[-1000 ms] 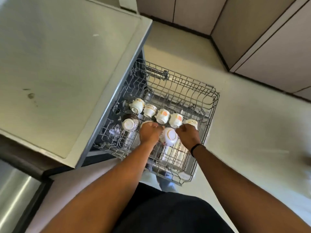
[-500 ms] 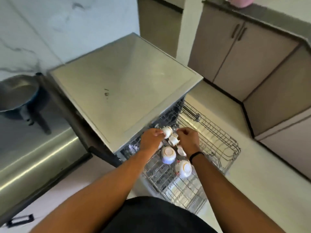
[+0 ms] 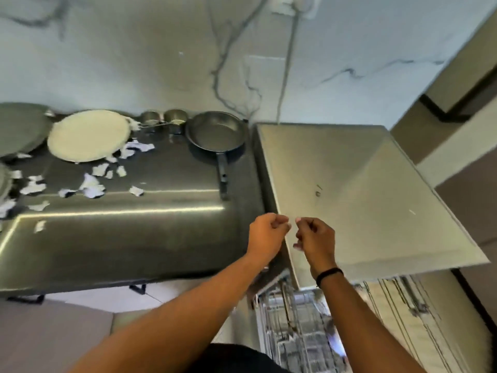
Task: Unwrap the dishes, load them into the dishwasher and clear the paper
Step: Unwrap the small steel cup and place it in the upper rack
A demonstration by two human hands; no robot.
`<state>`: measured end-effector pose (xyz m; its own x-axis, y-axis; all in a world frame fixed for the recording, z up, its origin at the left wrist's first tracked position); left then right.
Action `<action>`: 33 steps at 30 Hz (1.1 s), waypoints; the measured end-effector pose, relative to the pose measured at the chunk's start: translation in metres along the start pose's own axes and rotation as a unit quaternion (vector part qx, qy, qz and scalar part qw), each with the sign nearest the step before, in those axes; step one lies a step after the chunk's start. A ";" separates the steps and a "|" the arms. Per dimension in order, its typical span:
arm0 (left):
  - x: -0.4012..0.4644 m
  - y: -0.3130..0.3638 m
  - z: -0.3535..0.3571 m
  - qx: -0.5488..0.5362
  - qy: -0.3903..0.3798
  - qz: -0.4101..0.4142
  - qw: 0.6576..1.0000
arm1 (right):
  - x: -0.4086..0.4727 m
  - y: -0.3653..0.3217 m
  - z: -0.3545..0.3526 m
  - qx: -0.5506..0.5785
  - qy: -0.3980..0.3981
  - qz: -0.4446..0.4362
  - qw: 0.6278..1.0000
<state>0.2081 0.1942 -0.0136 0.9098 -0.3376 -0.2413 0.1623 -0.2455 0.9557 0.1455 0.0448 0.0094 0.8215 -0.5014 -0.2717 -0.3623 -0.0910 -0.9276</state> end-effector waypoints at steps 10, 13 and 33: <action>0.024 -0.022 -0.173 -0.059 0.118 -0.007 0.991 | 0.026 -0.069 0.178 -0.039 -0.141 -0.051 0.988; 0.025 -0.027 -0.216 -0.066 0.152 -0.007 0.986 | 0.028 -0.082 0.228 -0.023 -0.180 -0.049 0.982; 0.031 -0.029 -0.383 -0.177 0.278 -0.067 0.942 | 0.051 -0.142 0.422 0.007 -0.359 -0.018 0.933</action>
<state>0.3782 0.5388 0.0157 0.9157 0.2271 -0.3316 0.3169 0.0996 0.9432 0.4249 0.3950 0.0188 0.9185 0.2077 -0.3364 -0.3262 -0.0824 -0.9417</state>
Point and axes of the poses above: each hand's wrist, its own x-axis towards the middle knuckle, its own z-axis out of the palm, y = z × x, the point moved 9 cm from there along x, towards the middle knuckle, and after that the axes turned 8 degrees about -y, right-handed, at the moved point
